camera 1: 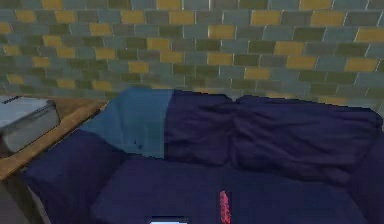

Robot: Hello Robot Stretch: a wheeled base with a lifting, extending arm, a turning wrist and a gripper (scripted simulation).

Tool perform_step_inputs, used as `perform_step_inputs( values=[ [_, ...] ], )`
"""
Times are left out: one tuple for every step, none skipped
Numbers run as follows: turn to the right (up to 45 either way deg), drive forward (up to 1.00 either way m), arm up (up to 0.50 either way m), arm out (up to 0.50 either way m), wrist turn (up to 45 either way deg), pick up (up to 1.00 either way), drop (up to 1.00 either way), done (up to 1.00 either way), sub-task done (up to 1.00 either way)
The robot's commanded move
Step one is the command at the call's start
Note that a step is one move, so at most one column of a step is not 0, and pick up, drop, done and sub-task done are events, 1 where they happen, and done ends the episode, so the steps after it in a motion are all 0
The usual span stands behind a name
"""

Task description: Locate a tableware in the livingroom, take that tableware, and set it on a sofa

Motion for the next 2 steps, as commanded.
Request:
perform_step_inputs(
  values=[
    [-45.0,0.0,0.0,0.0,0.0,0.0,0.0,0.0,0.0],
    [-12.0,0.0,0.0,0.0,0.0,0.0,0.0,0.0,0.0]
  ],
)
